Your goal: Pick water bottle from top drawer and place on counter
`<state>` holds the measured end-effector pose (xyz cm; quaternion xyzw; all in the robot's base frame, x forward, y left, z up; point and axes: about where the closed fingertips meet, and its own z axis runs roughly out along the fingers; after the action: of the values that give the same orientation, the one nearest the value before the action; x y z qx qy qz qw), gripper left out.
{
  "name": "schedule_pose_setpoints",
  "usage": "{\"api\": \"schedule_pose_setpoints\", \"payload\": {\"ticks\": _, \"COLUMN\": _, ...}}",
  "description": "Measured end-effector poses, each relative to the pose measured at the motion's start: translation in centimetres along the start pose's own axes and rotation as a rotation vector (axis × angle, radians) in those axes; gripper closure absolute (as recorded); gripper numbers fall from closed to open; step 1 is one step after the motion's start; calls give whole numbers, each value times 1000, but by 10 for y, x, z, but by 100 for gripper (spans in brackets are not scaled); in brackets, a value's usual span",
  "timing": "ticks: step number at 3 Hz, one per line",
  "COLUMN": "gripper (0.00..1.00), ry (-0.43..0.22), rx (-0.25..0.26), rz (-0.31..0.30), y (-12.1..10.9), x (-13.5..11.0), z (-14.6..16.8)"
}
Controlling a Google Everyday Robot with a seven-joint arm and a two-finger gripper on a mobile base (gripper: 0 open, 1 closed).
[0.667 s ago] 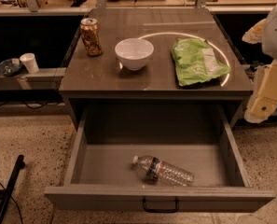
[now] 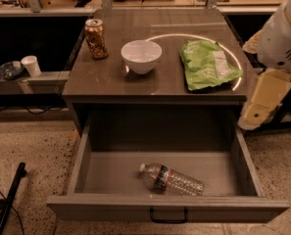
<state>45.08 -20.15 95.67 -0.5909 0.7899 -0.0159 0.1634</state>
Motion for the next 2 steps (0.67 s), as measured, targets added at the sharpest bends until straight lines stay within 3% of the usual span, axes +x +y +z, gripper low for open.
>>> {"api": "schedule_pose_setpoints", "payload": {"ticks": 1, "gripper": 0, "ry": -2, "rx": -29, "rz": 86, "y": 1, "x": -10, "z": 47}}
{"api": "schedule_pose_setpoints", "payload": {"ticks": 2, "gripper": 0, "ry": -6, "rx": -69, "rz": 159, "y": 19, "x": -27, "z": 119}}
